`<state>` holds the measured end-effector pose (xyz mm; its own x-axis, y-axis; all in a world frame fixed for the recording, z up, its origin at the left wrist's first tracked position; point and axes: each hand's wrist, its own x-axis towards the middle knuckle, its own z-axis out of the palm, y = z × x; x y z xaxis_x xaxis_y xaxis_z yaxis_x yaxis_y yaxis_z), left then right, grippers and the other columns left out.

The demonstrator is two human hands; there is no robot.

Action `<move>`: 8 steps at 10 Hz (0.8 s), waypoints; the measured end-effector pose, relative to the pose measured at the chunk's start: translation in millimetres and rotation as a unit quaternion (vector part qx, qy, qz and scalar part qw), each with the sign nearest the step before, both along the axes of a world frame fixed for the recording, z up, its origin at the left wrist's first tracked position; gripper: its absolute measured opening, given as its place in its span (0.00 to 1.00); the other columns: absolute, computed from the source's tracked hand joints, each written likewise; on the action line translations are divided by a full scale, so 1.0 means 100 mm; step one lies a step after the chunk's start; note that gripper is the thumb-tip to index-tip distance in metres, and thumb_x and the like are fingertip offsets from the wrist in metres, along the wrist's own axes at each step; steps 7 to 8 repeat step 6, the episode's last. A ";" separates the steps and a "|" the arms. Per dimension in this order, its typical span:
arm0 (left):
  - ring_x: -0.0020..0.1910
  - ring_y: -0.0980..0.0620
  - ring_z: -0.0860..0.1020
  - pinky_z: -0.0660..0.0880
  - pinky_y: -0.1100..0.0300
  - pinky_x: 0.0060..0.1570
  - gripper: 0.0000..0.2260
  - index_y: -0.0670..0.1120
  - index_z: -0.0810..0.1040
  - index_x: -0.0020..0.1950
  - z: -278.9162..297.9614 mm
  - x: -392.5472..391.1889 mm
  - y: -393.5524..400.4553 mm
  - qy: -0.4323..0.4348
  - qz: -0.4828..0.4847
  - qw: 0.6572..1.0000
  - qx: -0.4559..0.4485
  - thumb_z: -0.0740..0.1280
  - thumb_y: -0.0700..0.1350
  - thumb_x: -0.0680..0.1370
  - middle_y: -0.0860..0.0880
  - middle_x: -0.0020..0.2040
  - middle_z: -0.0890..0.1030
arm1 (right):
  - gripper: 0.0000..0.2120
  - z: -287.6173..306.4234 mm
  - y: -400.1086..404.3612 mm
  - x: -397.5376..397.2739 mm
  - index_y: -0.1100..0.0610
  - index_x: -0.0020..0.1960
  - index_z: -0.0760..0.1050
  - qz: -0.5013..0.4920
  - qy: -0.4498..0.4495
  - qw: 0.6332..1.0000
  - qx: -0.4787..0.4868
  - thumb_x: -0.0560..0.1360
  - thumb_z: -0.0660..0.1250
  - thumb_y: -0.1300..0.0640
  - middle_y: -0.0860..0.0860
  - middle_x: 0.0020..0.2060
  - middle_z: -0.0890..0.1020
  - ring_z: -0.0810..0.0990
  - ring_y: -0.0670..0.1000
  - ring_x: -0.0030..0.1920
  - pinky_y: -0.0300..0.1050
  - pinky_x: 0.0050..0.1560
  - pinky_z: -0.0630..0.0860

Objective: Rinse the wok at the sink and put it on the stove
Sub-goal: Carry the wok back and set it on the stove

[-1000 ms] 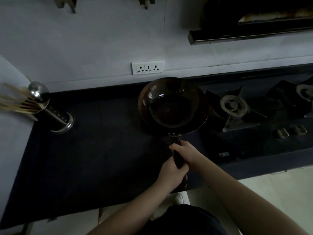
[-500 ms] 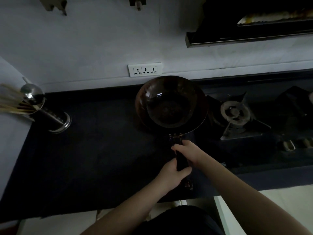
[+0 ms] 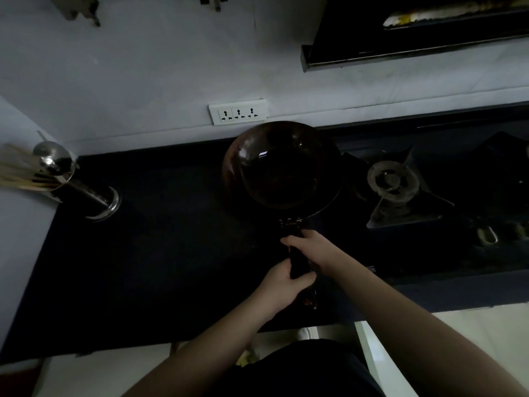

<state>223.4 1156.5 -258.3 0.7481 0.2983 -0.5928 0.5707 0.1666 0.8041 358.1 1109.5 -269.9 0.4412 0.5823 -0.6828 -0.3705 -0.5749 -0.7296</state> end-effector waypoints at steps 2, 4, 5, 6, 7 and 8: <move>0.51 0.52 0.83 0.79 0.50 0.57 0.16 0.53 0.79 0.61 0.01 0.04 -0.03 0.005 -0.006 1.000 -0.012 0.71 0.54 0.74 0.51 0.53 0.85 | 0.20 0.06 -0.11 0.02 0.56 0.58 0.79 0.011 -0.033 0.999 -0.007 0.73 0.70 0.43 0.53 0.49 0.85 0.85 0.51 0.48 0.46 0.50 0.81; 0.32 0.49 0.81 0.77 0.56 0.35 0.13 0.45 0.76 0.55 0.19 -0.05 0.21 0.052 -0.016 0.998 0.009 0.64 0.53 0.80 0.46 0.37 0.82 | 0.21 0.19 -0.32 0.01 0.55 0.63 0.73 0.043 -0.155 0.986 -0.045 0.77 0.64 0.42 0.51 0.43 0.81 0.83 0.50 0.40 0.45 0.41 0.82; 0.35 0.50 0.81 0.79 0.53 0.41 0.12 0.45 0.77 0.56 0.28 -0.19 0.43 0.034 -0.033 0.993 0.108 0.63 0.52 0.81 0.47 0.40 0.83 | 0.27 0.26 -0.40 -0.01 0.54 0.70 0.68 0.096 -0.233 0.965 -0.070 0.77 0.63 0.41 0.51 0.47 0.83 0.82 0.49 0.43 0.43 0.45 0.79; 0.40 0.56 0.82 0.81 0.54 0.47 0.11 0.51 0.77 0.54 0.43 -0.40 0.64 0.017 -0.082 0.964 0.254 0.63 0.57 0.79 0.52 0.44 0.83 | 0.30 0.40 -0.42 -0.14 0.54 0.74 0.64 0.126 -0.341 0.927 -0.095 0.78 0.61 0.39 0.50 0.57 0.80 0.79 0.51 0.55 0.41 0.51 0.73; 0.40 0.56 0.82 0.81 0.54 0.47 0.11 0.51 0.77 0.54 0.43 -0.40 0.64 0.017 -0.082 0.964 0.254 0.63 0.57 0.79 0.52 0.44 0.83 | 0.30 0.40 -0.42 -0.14 0.54 0.74 0.64 0.126 -0.341 0.927 -0.095 0.78 0.61 0.39 0.50 0.57 0.80 0.79 0.51 0.55 0.41 0.51 0.73; 0.40 0.56 0.82 0.81 0.54 0.47 0.11 0.51 0.77 0.54 0.43 -0.40 0.64 0.017 -0.082 0.964 0.254 0.63 0.57 0.79 0.52 0.44 0.83 | 0.30 0.40 -0.42 -0.14 0.54 0.74 0.64 0.126 -0.341 0.927 -0.095 0.78 0.61 0.39 0.50 0.57 0.80 0.79 0.51 0.55 0.41 0.51 0.73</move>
